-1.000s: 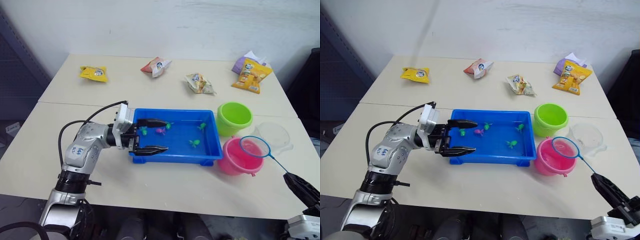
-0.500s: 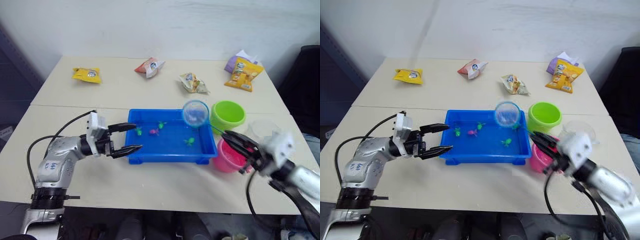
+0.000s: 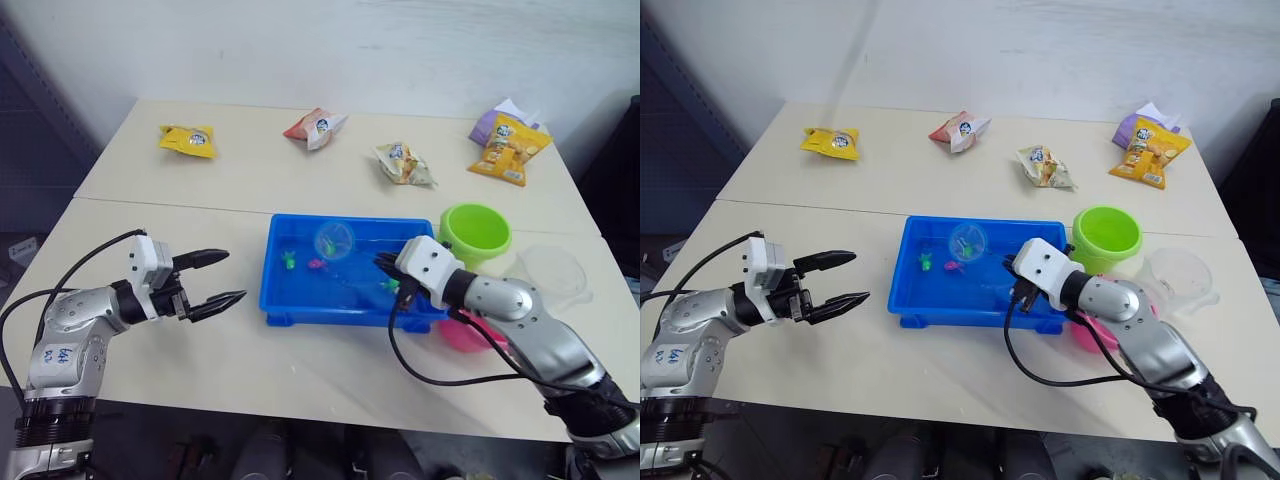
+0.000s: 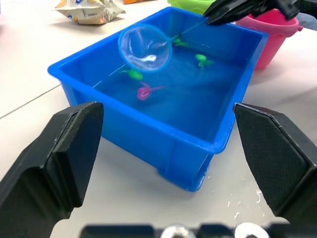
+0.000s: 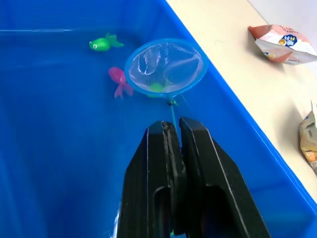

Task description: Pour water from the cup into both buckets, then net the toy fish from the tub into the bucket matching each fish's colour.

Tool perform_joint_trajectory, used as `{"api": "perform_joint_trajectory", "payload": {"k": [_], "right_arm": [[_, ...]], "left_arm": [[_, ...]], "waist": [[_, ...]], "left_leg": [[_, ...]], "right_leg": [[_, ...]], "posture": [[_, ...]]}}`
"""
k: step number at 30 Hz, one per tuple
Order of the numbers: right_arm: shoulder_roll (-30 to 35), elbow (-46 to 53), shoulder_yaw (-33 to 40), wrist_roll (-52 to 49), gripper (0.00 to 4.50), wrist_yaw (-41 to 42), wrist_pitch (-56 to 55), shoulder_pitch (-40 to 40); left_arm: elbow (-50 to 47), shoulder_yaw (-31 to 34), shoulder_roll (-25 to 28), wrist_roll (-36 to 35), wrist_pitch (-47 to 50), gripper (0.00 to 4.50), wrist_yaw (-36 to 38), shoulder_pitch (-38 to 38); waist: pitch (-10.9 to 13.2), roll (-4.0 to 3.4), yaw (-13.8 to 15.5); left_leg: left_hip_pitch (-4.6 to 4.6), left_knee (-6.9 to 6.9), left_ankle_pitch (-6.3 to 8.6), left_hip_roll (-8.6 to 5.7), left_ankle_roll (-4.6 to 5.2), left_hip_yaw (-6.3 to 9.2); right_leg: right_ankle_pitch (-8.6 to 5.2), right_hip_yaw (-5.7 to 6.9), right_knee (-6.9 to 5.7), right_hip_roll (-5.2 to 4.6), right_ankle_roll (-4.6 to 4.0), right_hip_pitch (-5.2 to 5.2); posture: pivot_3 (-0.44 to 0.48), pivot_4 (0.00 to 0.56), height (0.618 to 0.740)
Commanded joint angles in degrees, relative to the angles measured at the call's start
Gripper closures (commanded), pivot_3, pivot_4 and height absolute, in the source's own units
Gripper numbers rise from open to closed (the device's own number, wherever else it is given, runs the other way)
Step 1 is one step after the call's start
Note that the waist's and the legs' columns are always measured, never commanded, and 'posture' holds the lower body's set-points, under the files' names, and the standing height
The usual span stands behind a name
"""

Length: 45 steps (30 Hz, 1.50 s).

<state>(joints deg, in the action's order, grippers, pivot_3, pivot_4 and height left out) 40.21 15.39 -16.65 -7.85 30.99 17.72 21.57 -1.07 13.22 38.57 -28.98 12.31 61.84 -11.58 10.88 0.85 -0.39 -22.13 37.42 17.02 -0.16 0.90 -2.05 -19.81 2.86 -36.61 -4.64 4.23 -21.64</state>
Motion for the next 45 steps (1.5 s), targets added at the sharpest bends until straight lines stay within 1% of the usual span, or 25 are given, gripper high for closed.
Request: {"api": "perform_joint_trajectory", "payload": {"k": [1, 6, 11, 16, 18, 21, 25, 27, 31, 34, 38, 42, 45], "right_arm": [[-1.20, -1.63, -0.04, 4.28, 4.50, 0.56, -1.93, 1.54], [-1.71, -5.33, -2.99, 11.03, 4.50, 2.58, -6.22, 2.33], [-2.89, -7.23, -3.36, 12.98, 4.50, 5.30, -9.20, 2.87], [-4.95, -6.71, -2.68, 10.67, 4.50, 9.57, -8.00, 3.19], [-5.03, -6.01, -2.81, 9.62, 4.50, 12.44, -7.47, 3.19], [-6.24, -4.64, -1.58, 7.43, 4.50, 13.80, -4.21, 2.83], [-10.70, -2.15, 3.31, 1.05, 4.50, 11.98, 3.85, 1.96], [-10.85, -0.67, 4.71, -0.67, 4.50, 12.58, 6.94, 1.49], [-11.52, 5.23, 11.88, -11.47, 4.50, 13.13, 18.31, -0.92], [-8.92, 9.31, 16.57, -17.59, 4.50, 14.84, 23.89, -2.88], [-5.90, 12.48, 21.74, -22.51, 4.50, 15.41, 26.99, -4.79], [-1.09, 18.56, 30.92, -27.58, 4.50, 18.05, 25.96, -11.66], [0.63, 21.21, 35.24, -29.81, 4.50, 18.53, 24.88, -15.64]], "left_arm": [[-3.46, 0.00, -0.50, -0.76, -0.15, 0.01, -0.81, 1.20], [-5.39, -0.77, -0.79, -0.90, 0.25, 0.01, -1.01, 3.15], [-5.55, -0.69, -0.80, -0.99, 0.31, 0.01, -1.42, 3.47], [-5.16, -0.72, -0.79, -0.84, 0.15, 0.01, -1.41, 3.44], [-4.92, -0.77, -0.83, -0.78, 0.10, 0.01, -1.42, 3.25], [-4.58, -0.99, -0.90, -0.64, 0.09, 0.01, -1.42, 2.94], [-3.75, -1.41, -1.01, -0.40, -0.01, 0.01, -1.36, 2.07], [-3.40, -1.59, -1.04, -0.31, -0.08, 0.01, -1.32, 1.65], [-2.81, -2.01, -1.11, -0.27, -0.31, 0.01, -1.12, 0.64], [-2.62, -2.50, -1.43, -0.44, -0.26, 0.01, -0.88, -0.07], [-2.72, -3.65, -1.77, -0.74, 0.12, 0.01, -0.02, -1.51], [-3.23, -6.20, -2.59, -1.32, 1.25, 0.01, 1.46, -5.12], [-4.07, -7.53, -3.10, -1.98, 2.44, 0.01, 2.26, -6.68]], "waist": [[0.00, 0.00, -0.13], [0.00, 0.00, -0.40], [0.00, 0.00, -0.53], [0.00, 0.00, -0.87], [0.00, 0.00, -1.06], [0.00, 0.00, -1.15], [0.00, 0.00, -1.17], [0.00, 0.00, -1.14], [0.00, 0.00, -0.87], [0.00, 0.00, -0.97], [0.00, 0.00, -0.99], [0.00, -0.01, -0.72], [0.00, 0.00, -0.50]], "left_leg": [[0.01, 0.00, -0.01, 0.00, -0.01, 0.00], [0.03, 0.00, -0.02, 0.01, -0.02, -0.01], [0.03, 0.01, -0.02, 0.01, -0.03, -0.01], [0.03, 0.01, -0.03, 0.01, -0.03, 0.00], [0.03, 0.01, -0.03, 0.01, -0.04, 0.00], [0.04, 0.02, -0.03, 0.01, -0.03, 0.00], [0.05, 0.01, -0.04, 0.02, -0.06, 0.01], [0.05, 0.01, -0.04, 0.02, -0.06, 0.02], [0.03, -0.02, -0.04, 0.01, -0.05, 0.04], [0.02, -0.05, -0.03, 0.01, -0.04, 0.03], [0.04, -0.05, -0.02, 0.01, -0.03, 0.04], [0.05, -0.10, -0.02, 0.01, -0.02, 0.04], [0.04, -0.10, -0.02, 0.00, -0.02, 0.03]], "right_leg": [[0.00, 0.00, -0.04, 0.00, 0.00, 0.00], [0.00, 0.00, -0.24, 0.01, 0.00, 0.00], [0.00, -0.01, -0.23, 0.02, 0.00, -0.01], [0.00, 0.01, -0.26, 0.02, 0.00, -0.01], [0.00, 0.01, -0.27, 0.02, 0.00, -0.01], [0.00, 0.00, -0.27, 0.02, 0.00, 0.00], [0.00, 0.00, -0.28, 0.02, 0.00, -0.01], [0.00, 0.01, -0.29, 0.02, 0.00, -0.01], [0.00, 0.02, -0.29, 0.00, 0.00, 0.00], [0.00, 0.02, -0.27, 0.00, 0.00, 0.01], [0.00, 0.01, -0.21, 0.00, 0.00, 0.01], [0.00, 0.01, -0.11, 0.00, 0.00, 0.01], [0.01, 0.02, -0.18, 0.01, 0.01, 0.05]], "posture": [[0.000, 0.150, 0.740], [0.000, 0.150, 0.740], [0.000, 0.150, 0.740], [0.000, 0.150, 0.740], [0.000, 0.150, 0.740], [0.000, 0.150, 0.740], [0.000, 0.150, 0.740], [0.000, 0.150, 0.740], [0.000, 0.150, 0.740], [0.000, 0.150, 0.740], [0.000, 0.150, 0.740], [0.000, 0.150, 0.740], [0.000, 0.150, 0.740]]}}
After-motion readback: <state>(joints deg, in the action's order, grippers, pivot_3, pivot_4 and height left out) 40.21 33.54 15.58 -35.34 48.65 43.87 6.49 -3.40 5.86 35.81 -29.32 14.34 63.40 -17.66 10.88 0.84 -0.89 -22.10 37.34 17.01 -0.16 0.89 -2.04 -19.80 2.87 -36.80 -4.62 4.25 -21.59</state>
